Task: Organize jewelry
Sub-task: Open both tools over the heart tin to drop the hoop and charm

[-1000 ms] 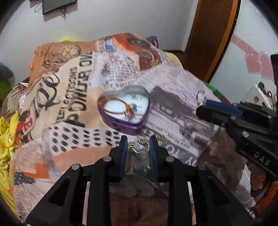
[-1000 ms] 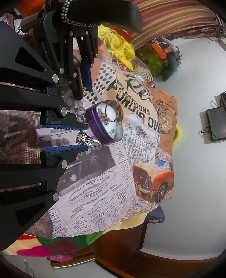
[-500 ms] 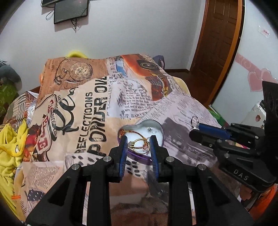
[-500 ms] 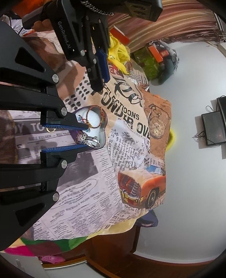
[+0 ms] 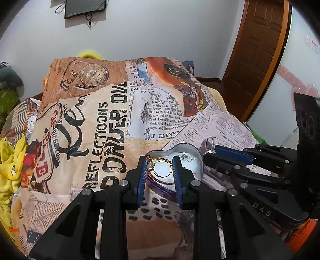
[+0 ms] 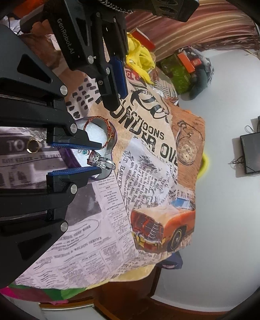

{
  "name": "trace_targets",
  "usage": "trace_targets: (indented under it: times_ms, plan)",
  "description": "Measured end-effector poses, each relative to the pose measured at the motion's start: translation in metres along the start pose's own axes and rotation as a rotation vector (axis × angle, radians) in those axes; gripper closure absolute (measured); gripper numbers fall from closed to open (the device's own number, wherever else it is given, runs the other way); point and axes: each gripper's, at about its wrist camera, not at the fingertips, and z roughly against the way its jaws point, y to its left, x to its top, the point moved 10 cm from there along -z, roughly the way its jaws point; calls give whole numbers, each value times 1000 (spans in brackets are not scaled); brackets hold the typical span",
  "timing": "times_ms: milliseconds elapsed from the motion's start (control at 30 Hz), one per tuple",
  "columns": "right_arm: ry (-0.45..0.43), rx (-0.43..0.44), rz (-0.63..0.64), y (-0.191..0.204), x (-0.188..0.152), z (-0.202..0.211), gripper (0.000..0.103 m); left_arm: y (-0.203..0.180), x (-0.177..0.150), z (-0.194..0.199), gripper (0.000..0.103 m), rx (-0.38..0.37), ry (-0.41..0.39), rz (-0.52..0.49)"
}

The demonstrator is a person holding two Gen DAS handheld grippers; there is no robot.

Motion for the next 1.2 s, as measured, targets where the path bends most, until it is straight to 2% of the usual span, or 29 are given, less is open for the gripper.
trace_targets:
  times_ms: [300,600,1033,1200]
  plan:
    - [54,25,8,4,-6,-18,88,5,-1,-26,78,-31,43,24]
    - [79,28,8,2,-9,-27,88,9,-4,-36,78,-26,60,39]
    - [108,35,-4,2,-12,-29,87,5,-3,-27,78,-23,46,16]
    - [114,42,-26,2,-13,-23,80,2,0,-11,78,-27,30,7]
